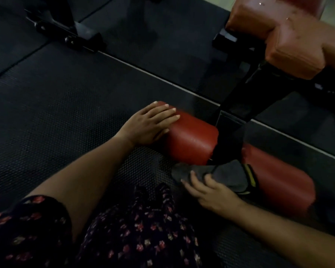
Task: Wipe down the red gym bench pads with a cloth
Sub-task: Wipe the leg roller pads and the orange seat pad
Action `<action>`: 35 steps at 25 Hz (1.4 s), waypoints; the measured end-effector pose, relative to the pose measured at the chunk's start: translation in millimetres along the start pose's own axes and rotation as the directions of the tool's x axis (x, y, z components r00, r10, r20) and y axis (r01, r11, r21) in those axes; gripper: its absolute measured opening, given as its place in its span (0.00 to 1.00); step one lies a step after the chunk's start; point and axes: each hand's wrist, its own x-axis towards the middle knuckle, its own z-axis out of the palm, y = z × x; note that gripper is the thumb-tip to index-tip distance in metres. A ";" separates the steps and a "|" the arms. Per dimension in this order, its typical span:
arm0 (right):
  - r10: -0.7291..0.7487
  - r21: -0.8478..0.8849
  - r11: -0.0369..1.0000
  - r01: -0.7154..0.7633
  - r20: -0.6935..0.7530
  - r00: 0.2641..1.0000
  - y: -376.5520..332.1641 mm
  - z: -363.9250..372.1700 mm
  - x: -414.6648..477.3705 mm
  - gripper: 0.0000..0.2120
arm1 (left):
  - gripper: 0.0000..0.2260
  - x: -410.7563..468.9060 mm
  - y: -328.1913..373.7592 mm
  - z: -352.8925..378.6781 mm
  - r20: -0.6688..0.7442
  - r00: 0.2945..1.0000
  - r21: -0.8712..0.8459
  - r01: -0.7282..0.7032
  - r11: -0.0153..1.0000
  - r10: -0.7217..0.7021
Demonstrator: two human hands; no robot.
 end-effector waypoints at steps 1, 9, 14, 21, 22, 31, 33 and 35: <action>0.052 0.073 0.996 -0.047 -0.072 0.996 10.9 -0.3 -14.9 0.21 | 0.20 -9.1 6.2 7.3 -0.070 0.997 0.030 0.016 0.999 -0.014; 0.598 0.547 0.647 -0.532 0.070 0.798 99.4 -7.0 -41.2 0.34 | 0.21 -44.6 69.0 32.1 -0.266 0.888 -0.108 0.360 0.927 -0.376; 0.597 0.742 -0.151 -0.653 0.595 0.538 157.3 27.0 -9.1 0.32 | 0.28 -48.4 77.1 39.9 -0.268 0.924 -0.017 0.279 0.960 -0.273; 0.390 0.900 0.023 -0.436 0.394 0.832 211.2 41.0 133.8 0.30 | 0.22 -50.1 79.2 24.6 -0.254 0.934 -0.083 0.237 0.968 -0.251; 0.368 0.932 0.125 -0.341 0.275 0.888 214.6 26.9 153.8 0.29 | 0.22 -49.8 78.6 24.0 -0.254 0.940 -0.065 0.218 0.974 -0.228; -0.296 0.514 0.764 0.390 -0.258 0.920 202.1 -35.4 200.3 0.20 | 0.21 -53.2 78.5 24.6 -0.249 0.942 -0.061 0.218 0.974 -0.227; -0.097 0.698 0.665 0.266 -0.273 0.957 215.0 -6.8 180.6 0.24 | 0.21 -51.2 75.3 25.1 -0.239 0.944 -0.060 0.219 0.974 -0.227; 0.055 0.865 0.490 0.103 -0.148 0.987 221.9 14.1 168.1 0.30 | 0.21 -49.2 69.3 24.8 -0.236 0.954 -0.054 0.176 0.983 -0.184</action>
